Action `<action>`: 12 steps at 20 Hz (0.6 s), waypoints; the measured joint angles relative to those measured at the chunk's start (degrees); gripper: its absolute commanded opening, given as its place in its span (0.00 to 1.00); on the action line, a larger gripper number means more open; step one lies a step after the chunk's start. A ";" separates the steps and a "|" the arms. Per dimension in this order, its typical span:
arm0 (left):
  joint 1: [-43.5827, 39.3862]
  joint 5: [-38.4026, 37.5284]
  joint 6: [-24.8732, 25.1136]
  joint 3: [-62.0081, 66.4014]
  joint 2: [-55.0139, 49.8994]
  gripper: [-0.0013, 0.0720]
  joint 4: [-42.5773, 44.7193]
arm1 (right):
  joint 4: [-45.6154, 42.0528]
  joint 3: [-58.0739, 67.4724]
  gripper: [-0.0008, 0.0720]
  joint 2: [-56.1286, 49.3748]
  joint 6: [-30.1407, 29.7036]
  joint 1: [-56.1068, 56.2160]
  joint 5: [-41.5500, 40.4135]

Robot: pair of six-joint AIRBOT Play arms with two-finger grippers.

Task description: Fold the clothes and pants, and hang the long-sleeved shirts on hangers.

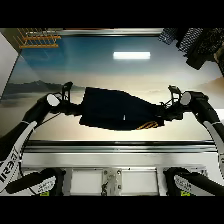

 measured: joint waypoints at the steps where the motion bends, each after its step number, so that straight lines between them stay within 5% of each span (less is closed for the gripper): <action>1: -0.59 1.01 0.00 -1.81 0.11 0.03 0.00 | 0.00 -1.46 0.03 0.00 0.13 0.17 -0.83; 8: -0.11 4.55 0.04 -7.74 0.26 0.04 -0.24 | 1.18 -8.00 0.07 0.00 0.68 2.23 -4.28; 10: 0.61 4.17 0.20 -8.11 0.31 0.63 -0.15 | 1.46 -8.46 0.62 0.02 0.83 2.45 -4.37; 11: 1.01 3.93 0.17 -8.17 0.48 0.68 -0.09 | 1.86 -8.57 0.75 0.13 0.35 2.49 -4.39; 12: 1.44 3.34 0.17 -8.11 0.92 0.68 -0.09 | 2.99 -8.52 0.75 0.57 -0.46 2.54 -4.57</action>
